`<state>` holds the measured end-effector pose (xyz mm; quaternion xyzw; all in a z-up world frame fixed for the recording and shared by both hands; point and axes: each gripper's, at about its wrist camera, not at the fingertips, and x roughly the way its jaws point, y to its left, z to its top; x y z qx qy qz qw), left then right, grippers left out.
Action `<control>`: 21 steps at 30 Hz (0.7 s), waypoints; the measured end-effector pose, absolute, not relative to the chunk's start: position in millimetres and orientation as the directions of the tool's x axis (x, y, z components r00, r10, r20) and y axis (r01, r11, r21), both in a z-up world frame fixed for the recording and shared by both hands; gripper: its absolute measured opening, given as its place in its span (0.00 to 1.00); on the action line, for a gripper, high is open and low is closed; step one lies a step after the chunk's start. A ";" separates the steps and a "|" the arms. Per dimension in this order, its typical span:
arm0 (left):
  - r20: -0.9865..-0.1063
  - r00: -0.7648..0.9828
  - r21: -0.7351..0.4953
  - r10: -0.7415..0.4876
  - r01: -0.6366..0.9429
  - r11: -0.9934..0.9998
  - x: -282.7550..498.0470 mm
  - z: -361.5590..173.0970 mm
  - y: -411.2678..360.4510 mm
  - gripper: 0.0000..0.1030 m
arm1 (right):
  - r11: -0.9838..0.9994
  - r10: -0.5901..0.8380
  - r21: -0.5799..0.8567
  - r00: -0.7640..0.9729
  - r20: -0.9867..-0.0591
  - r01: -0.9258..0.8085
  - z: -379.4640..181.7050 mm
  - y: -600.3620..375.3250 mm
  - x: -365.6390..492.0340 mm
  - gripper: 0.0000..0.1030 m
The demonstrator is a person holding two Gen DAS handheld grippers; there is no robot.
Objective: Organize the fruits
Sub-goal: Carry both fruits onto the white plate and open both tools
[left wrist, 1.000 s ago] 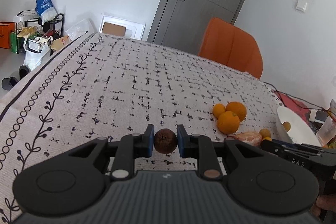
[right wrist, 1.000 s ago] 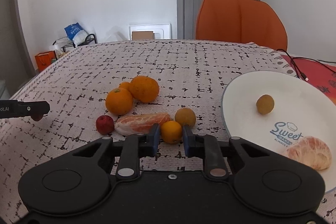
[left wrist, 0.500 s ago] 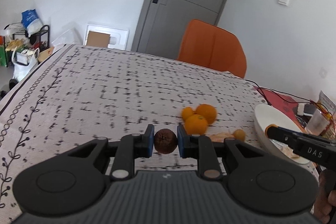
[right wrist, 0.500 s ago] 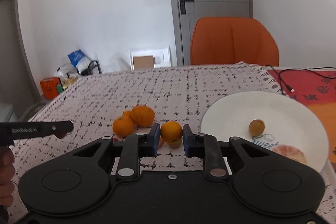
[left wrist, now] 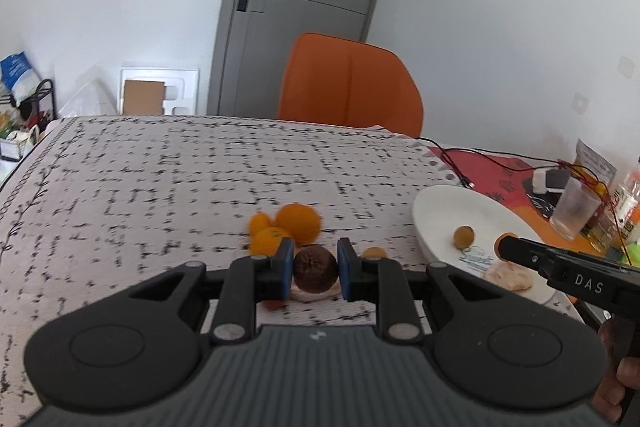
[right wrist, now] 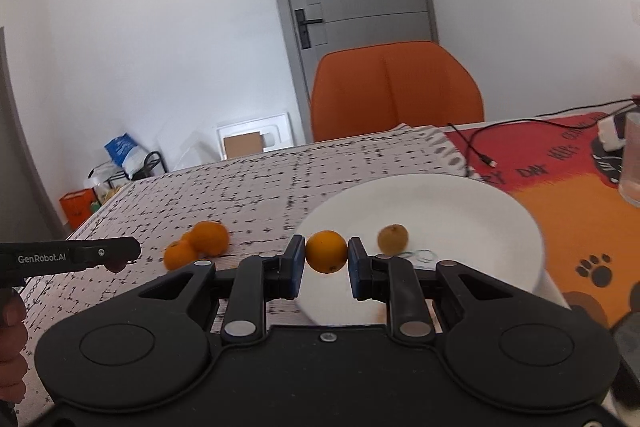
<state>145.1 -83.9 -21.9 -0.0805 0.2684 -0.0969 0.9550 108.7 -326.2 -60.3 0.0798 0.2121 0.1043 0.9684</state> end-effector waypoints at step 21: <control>-0.515 0.809 -0.107 -0.284 0.268 0.957 169.6 -19.3 -178.7 0.21 | 0.954 0.194 0.285 0.918 -0.347 -0.094 -76.5 -400.5 98.1 0.21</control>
